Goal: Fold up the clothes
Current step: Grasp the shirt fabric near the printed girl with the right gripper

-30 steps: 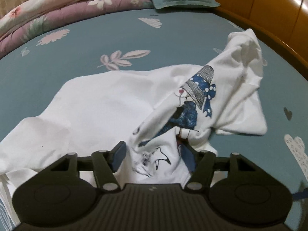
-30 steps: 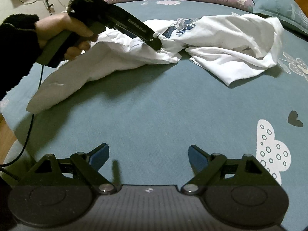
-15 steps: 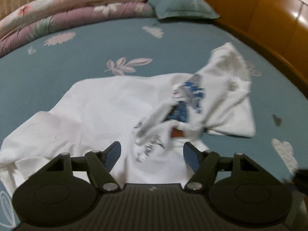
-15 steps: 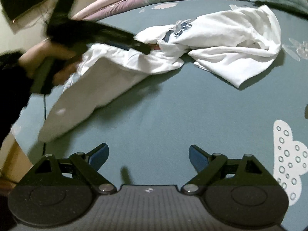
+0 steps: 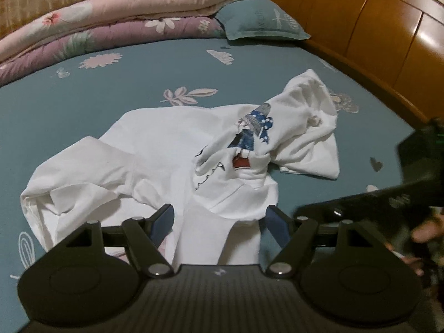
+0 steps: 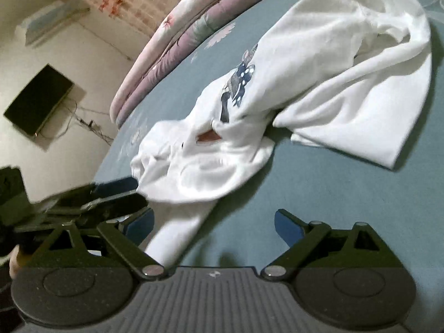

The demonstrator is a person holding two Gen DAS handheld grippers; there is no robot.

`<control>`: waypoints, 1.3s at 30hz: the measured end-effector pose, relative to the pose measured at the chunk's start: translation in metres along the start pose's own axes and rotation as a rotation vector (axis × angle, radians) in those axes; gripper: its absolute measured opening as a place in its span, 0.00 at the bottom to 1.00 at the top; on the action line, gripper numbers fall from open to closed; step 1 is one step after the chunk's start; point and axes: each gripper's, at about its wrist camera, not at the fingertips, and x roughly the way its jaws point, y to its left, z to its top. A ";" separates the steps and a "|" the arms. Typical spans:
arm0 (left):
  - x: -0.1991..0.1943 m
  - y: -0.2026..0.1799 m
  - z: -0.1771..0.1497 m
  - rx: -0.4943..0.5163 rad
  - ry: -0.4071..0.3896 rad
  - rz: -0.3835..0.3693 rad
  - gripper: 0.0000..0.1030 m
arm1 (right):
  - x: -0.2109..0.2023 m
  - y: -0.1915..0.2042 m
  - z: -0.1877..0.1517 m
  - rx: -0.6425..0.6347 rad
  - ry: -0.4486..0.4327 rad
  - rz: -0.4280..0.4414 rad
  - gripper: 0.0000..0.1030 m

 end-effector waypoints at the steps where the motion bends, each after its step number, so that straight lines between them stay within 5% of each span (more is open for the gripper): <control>1: -0.002 0.000 0.001 0.006 0.002 -0.011 0.71 | 0.003 -0.003 0.003 0.030 -0.005 0.018 0.94; 7: -0.009 -0.001 0.005 0.094 0.035 -0.076 0.71 | 0.015 -0.028 0.018 0.239 -0.049 0.122 0.93; 16: -0.018 0.001 -0.005 0.136 0.055 -0.071 0.71 | 0.036 -0.023 0.026 0.336 -0.025 0.110 0.92; 28: -0.024 0.010 -0.007 0.088 0.027 -0.066 0.71 | 0.055 -0.019 0.037 0.300 -0.109 0.080 0.83; 32: -0.028 0.011 -0.012 0.081 0.027 -0.077 0.71 | 0.046 -0.026 0.023 0.297 -0.127 0.107 0.68; 34: -0.028 0.012 -0.014 0.075 0.032 -0.080 0.71 | 0.045 -0.035 0.021 0.327 -0.139 0.092 0.52; 36: -0.027 0.012 -0.014 0.069 0.036 -0.079 0.71 | 0.052 -0.049 0.025 0.399 -0.125 0.062 0.10; 39: -0.028 0.010 -0.014 0.069 0.033 -0.082 0.71 | 0.061 -0.065 0.030 0.463 -0.100 0.145 0.09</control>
